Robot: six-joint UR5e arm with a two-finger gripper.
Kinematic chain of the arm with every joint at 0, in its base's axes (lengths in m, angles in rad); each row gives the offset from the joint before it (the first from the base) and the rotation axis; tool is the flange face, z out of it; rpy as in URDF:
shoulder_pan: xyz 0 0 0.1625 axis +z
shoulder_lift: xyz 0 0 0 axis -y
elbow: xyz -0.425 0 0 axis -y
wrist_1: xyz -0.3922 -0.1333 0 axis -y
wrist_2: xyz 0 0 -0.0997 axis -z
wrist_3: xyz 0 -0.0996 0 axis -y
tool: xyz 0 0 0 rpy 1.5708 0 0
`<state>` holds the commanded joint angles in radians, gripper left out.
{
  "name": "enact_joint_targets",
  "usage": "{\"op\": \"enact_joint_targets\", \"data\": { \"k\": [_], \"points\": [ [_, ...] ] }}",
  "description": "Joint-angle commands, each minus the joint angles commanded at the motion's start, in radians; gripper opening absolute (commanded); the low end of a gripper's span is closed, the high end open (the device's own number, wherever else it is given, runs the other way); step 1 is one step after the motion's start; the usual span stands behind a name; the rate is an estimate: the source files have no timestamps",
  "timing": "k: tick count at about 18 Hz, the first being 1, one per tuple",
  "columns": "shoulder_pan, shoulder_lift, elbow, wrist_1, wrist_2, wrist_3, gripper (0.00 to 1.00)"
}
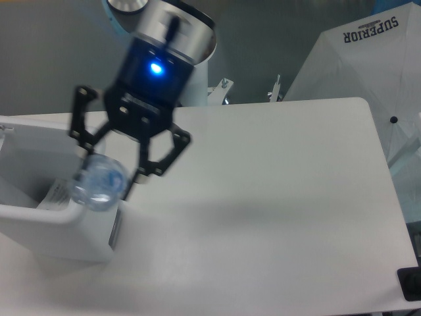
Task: Place the trash in the trash can
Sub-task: 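Lift the bottle and carry it over the white bin, then lower the bottle into the bin and open the gripper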
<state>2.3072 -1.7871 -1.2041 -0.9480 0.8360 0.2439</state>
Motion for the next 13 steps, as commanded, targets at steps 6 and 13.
{"op": "enact_joint_targets", "data": {
  "k": [6,13],
  "points": [
    [-0.083,0.012,-0.047,0.003,0.002,0.012,0.61],
    [-0.143,0.011,-0.141,0.054,0.003,0.058,0.64]
  ]
}}
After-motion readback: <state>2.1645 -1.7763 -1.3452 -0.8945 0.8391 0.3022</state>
